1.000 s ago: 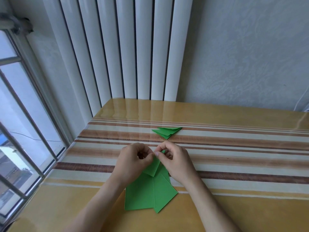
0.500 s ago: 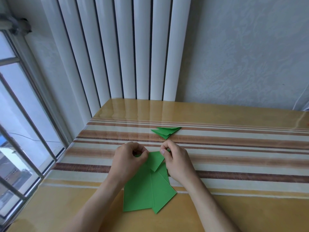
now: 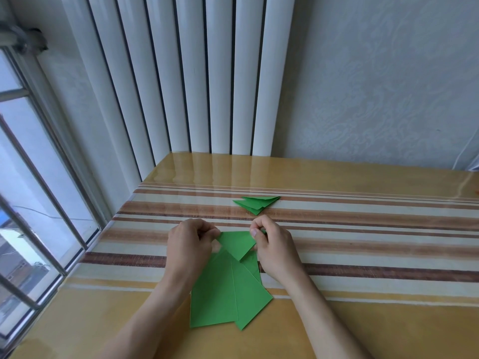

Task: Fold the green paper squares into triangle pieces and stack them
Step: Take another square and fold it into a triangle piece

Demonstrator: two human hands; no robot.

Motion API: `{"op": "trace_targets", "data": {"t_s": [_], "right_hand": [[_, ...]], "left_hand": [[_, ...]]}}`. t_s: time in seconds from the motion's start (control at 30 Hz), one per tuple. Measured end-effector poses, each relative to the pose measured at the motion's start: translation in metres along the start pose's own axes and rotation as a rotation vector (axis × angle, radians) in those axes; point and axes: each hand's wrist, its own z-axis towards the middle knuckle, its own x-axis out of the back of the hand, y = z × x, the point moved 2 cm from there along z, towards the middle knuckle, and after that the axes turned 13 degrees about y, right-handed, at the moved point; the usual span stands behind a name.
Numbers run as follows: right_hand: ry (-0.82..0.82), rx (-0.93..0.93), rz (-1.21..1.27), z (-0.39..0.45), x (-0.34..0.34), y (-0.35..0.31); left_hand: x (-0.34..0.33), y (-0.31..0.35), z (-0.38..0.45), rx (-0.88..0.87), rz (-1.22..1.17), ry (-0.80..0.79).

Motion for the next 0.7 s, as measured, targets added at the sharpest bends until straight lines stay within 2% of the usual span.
{"op": "trace_targets", "data": {"t_s": [0.1,0.27,0.4,0.7], "right_hand": [[-0.001,-0.004,0.007,0.001,0.001,0.001],[-0.041,0.020,0.018,-0.001,0.002,-0.002],[0.040,0.126,-0.059,-0.002,0.001,-0.002],[0.037,0.259,-0.047,-0.004,-0.007,-0.004]], "left_hand": [[-0.001,0.001,0.001,-0.044,0.003,-0.009],[-0.004,0.006,-0.003,-0.162,-0.004,-0.134],[-0.003,0.008,-0.002,-0.233,-0.048,-0.116],[-0.005,0.010,-0.006,-0.196,-0.155,-0.123]]}}
